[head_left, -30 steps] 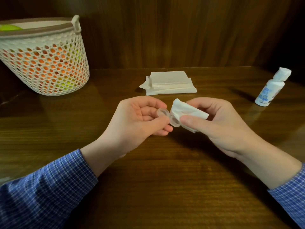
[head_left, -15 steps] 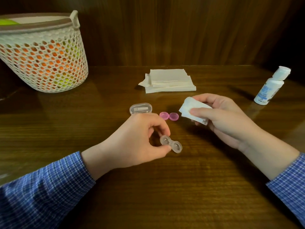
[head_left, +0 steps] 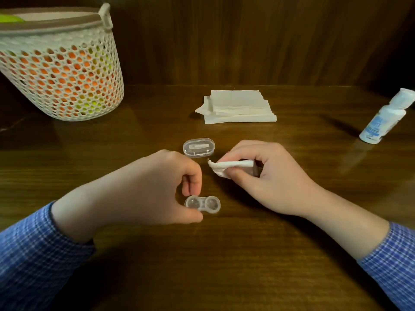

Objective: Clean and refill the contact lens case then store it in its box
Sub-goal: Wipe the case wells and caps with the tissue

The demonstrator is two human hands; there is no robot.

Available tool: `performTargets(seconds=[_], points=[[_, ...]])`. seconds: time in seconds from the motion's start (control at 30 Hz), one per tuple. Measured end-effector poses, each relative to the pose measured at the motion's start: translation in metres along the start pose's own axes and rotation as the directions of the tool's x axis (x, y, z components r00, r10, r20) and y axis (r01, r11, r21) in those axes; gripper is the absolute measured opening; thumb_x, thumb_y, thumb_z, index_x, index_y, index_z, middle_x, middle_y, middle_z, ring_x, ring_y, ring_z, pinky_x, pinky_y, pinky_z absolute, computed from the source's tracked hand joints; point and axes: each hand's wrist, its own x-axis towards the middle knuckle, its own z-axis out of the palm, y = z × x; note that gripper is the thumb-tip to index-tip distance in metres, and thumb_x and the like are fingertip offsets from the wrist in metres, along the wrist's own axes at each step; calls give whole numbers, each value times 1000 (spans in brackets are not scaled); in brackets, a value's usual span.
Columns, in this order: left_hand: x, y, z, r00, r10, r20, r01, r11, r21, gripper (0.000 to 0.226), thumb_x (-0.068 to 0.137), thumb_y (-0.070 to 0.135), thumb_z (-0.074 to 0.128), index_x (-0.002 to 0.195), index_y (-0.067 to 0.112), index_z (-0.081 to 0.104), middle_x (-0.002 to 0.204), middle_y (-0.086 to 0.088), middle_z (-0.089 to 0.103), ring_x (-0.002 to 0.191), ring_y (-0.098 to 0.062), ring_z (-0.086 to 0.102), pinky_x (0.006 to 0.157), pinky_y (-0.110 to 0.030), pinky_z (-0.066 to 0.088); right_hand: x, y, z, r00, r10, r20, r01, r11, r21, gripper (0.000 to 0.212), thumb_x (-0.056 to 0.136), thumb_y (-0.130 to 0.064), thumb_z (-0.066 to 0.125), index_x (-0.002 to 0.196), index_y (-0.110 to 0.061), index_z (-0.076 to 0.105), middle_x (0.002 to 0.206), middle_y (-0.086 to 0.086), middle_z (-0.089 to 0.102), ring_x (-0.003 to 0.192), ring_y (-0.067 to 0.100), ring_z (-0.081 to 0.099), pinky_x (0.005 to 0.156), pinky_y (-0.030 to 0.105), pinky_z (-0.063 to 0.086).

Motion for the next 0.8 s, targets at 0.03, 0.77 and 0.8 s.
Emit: performTargets(seconds=[0.03,0.77,0.8], points=[[1,-1,0,999,-6,42,5,1000,17,34,67,66,78,86,42,63,104,36,53,79,8,56,64,-7,46,0,1,0,1000,18,-10,-18,1000,13,27,93,-16,71,106,-40,74,98,-20,70,95,6,65,79,17,52],[92,4,5,973,38,-229,-49,998,-43,61,87,29,79,141,29,50,94,19,74,103,0,62,99,-27,48,8,27,-25,909,273,-314,-227,958,175,19,91,-24,73,84,-41,70,91,-25,68,99,-10,57,71,19,49],[87,6,5,968,15,-250,-44,993,-112,62,85,27,81,139,30,50,92,18,74,98,3,65,95,-24,51,7,26,-24,926,243,-288,-197,964,179,20,92,-23,73,85,-42,71,92,-28,68,98,-10,59,71,17,49]])
